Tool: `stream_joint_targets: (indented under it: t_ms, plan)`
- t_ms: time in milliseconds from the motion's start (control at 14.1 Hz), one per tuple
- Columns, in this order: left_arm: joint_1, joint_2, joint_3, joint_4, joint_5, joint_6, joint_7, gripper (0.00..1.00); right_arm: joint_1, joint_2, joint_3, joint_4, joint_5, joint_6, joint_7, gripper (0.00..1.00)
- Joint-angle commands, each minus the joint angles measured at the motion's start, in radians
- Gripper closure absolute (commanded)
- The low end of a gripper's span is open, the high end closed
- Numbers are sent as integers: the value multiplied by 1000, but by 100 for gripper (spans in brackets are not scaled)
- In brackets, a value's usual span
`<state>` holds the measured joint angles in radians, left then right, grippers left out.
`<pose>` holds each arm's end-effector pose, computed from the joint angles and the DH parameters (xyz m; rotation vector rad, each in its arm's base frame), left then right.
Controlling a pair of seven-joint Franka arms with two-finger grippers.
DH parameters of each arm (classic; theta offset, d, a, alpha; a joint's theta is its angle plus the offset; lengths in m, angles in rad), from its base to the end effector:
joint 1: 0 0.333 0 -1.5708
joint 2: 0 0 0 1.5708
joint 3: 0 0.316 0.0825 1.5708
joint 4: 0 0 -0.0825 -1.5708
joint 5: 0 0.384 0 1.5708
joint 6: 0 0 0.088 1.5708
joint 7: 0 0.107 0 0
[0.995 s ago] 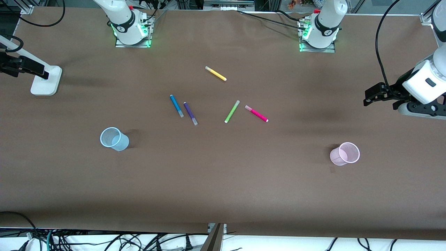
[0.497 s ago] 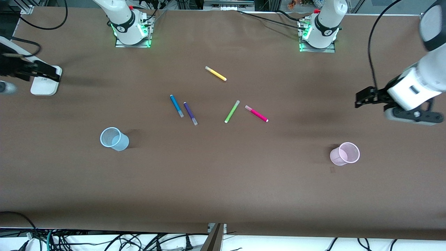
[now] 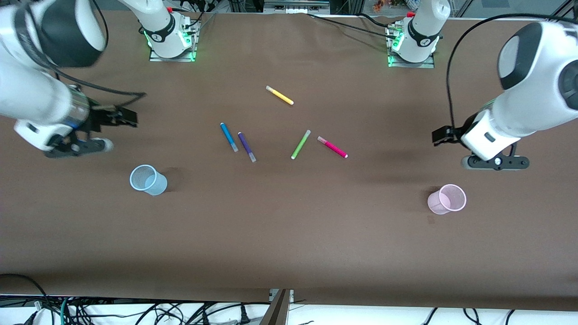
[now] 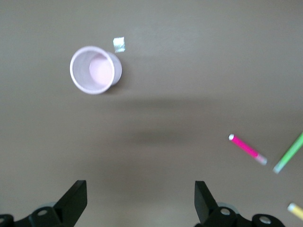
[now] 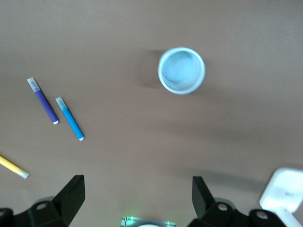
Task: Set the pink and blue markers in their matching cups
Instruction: 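Reach the left gripper to the pink marker while the right gripper reaches the blue marker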
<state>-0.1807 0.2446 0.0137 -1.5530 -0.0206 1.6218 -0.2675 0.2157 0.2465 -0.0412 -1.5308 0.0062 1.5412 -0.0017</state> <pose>0.6081 -0.1054 0.4929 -3.1043 -0.1604 0.2732 0.6006 0.1090 0.4968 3.0840 0.2716 -0.3650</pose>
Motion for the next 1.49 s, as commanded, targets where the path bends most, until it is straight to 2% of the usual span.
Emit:
stream_joint_targets:
  t_ms: [0, 213, 426, 710, 923, 1421]
  plan:
    - [-68, 74, -1, 11, 19, 19, -287, 0, 56, 83, -5, 20, 18, 66, 5, 0]
    - [-138, 134, -5, -1, 5, 76, -526, 0, 108, 148, -5, 11, 20, 141, 8, 0]
    - [-225, 173, -5, -45, -82, 186, -759, 0, 142, 203, -3, -11, 32, 198, 9, 0]
    - [-304, 251, -5, -55, -209, 305, -932, 0, 218, 208, -3, -159, 35, 397, 81, 0]
    - [-362, 303, -5, -61, -220, 348, -1041, 0, 278, 226, -3, -250, 35, 529, 137, 0]
    - [-454, 305, -6, -298, -219, 653, -1277, 0, 329, 264, -3, -385, 35, 727, 166, 0]
